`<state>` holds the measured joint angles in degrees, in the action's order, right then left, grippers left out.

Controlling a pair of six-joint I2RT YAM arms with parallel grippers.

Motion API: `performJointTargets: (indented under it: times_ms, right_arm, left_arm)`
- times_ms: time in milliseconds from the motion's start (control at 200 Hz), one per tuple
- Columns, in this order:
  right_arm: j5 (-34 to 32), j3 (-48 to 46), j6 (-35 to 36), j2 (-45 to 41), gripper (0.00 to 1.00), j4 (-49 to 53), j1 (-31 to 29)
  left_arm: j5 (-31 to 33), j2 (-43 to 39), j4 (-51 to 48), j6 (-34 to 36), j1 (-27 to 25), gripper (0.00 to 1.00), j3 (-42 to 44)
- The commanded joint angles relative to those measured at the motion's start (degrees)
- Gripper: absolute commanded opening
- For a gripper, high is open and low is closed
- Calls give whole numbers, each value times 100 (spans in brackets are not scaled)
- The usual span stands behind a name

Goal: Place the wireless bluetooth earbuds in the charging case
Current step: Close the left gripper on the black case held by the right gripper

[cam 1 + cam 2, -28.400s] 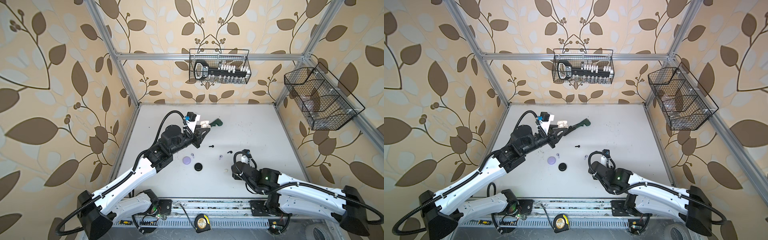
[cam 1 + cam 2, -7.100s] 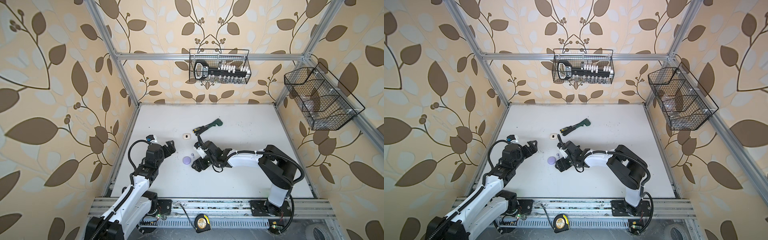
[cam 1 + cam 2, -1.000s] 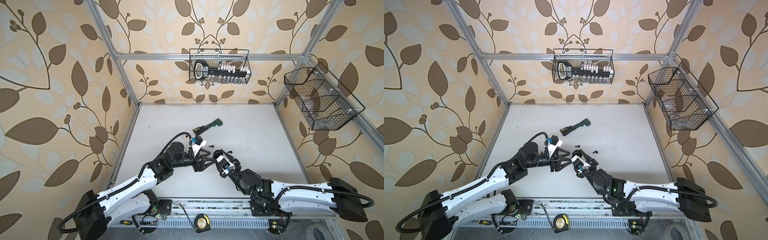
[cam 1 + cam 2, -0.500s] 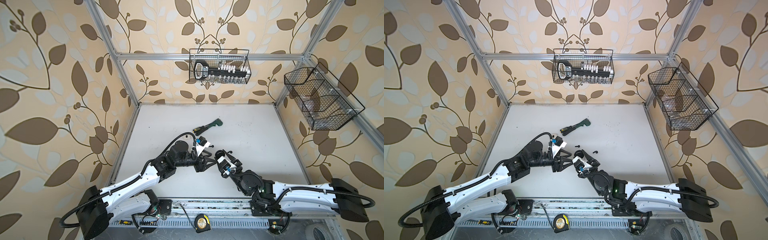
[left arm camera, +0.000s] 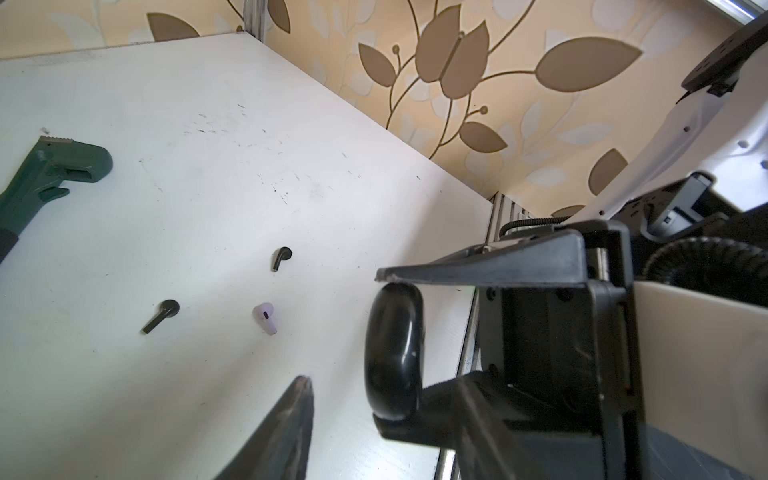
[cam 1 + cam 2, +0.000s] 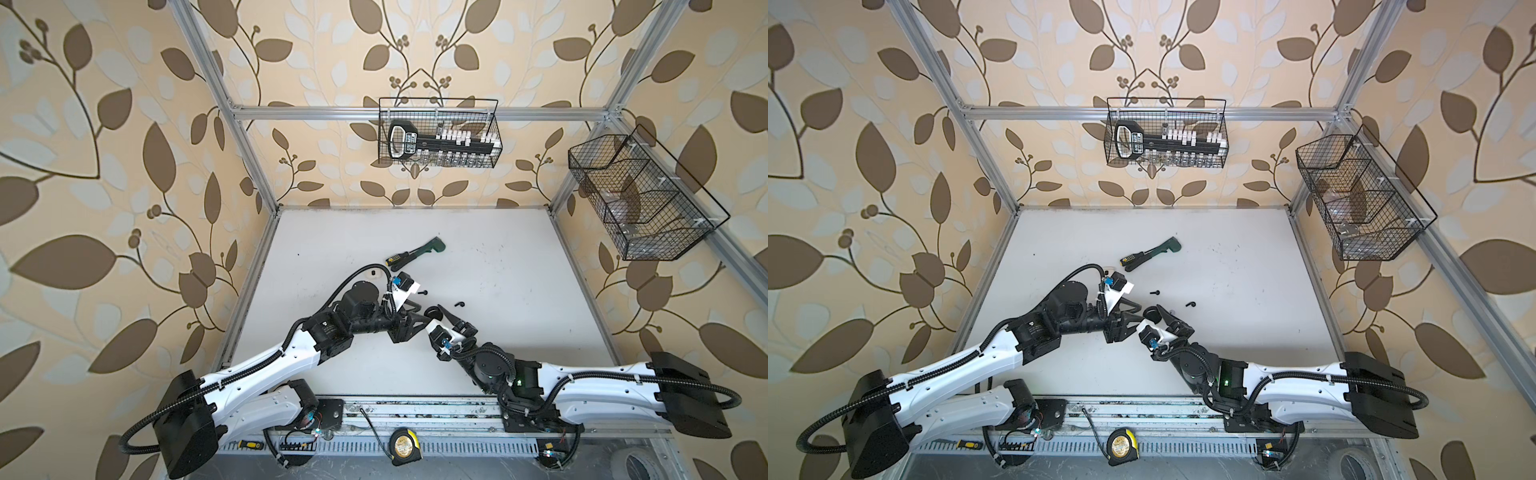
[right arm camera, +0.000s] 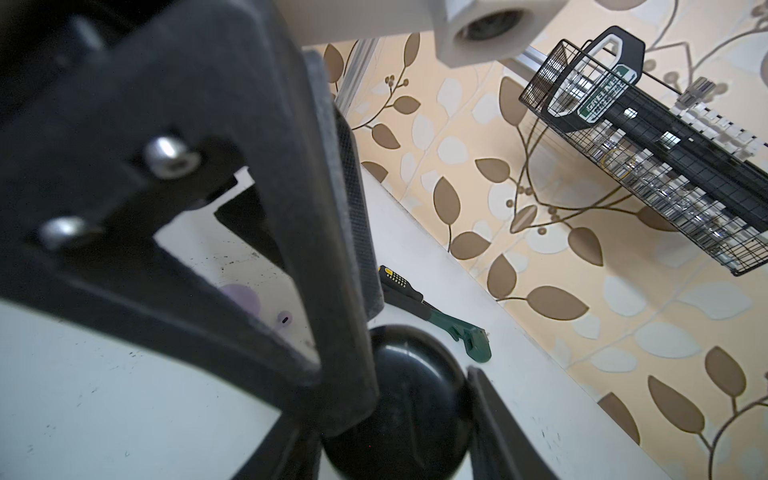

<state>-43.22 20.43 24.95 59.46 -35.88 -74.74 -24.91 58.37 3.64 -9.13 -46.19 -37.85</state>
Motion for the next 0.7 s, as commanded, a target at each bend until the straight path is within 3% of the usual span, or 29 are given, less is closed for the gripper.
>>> performJointTargets:
  times_ms: [0, 175, 400, 590, 695]
  right_arm:
    - [69, 194, 63, -13, 0, -234, -32]
    - [64, 181, 45, -144, 0, -185, -41]
    - [-30, 155, 55, -277, 0, -202, -41]
    - [-200, 135, 71, -303, 0, -267, -32]
    - [-105, 156, 53, -326, 2, -166, -36]
  left_arm:
    - [-208, -8, 146, 49, -73, 53, -211]
    - [-708, 368, 23, 147, -74, 48, -423]
    - [-877, 559, -89, 174, -83, 41, -563]
    - [-934, 671, -124, 209, -100, 26, -601]
    - [-1025, 717, -144, 218, -109, 13, -637]
